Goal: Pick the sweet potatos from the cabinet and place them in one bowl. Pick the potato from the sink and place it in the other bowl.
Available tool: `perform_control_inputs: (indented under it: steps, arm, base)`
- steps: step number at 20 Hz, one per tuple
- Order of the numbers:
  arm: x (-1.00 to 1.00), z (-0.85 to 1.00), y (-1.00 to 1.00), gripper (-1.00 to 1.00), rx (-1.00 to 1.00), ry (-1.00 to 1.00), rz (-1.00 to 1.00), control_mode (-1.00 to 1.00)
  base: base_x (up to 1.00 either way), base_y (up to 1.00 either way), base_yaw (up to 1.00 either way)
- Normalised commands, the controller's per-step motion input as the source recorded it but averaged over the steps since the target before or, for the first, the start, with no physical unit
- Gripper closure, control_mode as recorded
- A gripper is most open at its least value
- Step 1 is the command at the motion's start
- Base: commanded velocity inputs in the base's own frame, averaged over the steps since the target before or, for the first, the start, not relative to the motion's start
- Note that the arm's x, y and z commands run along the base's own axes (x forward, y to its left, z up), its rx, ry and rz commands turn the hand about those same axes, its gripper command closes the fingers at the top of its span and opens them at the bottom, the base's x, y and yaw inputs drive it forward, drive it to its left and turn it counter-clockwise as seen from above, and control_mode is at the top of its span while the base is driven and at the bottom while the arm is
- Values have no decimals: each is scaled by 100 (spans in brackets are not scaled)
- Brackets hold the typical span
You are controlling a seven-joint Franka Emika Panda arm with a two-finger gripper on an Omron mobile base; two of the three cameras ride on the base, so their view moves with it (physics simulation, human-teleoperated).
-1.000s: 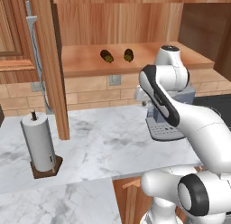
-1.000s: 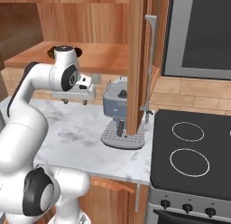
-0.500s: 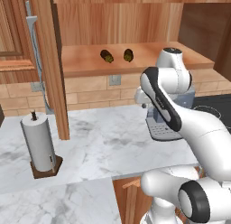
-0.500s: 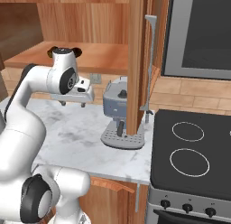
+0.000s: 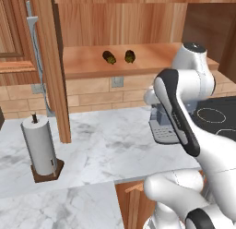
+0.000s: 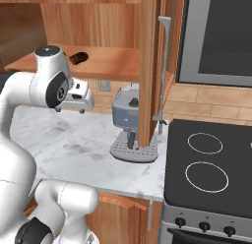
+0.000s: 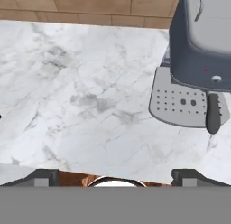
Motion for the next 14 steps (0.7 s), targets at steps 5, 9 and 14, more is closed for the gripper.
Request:
perform_control_inputs:
  steps: [5, 9, 14]
  arm:
    - [-36, 32, 17, -100, 0, -25, -1, -100]
    - [-5, 32, 43, -100, 0, -30, -1, -100]
    - [3, 6, 68, -100, 0, -24, -10, -100]
  base:
    - [0, 0, 0]
    - [0, 0, 0]
    - [0, 0, 0]
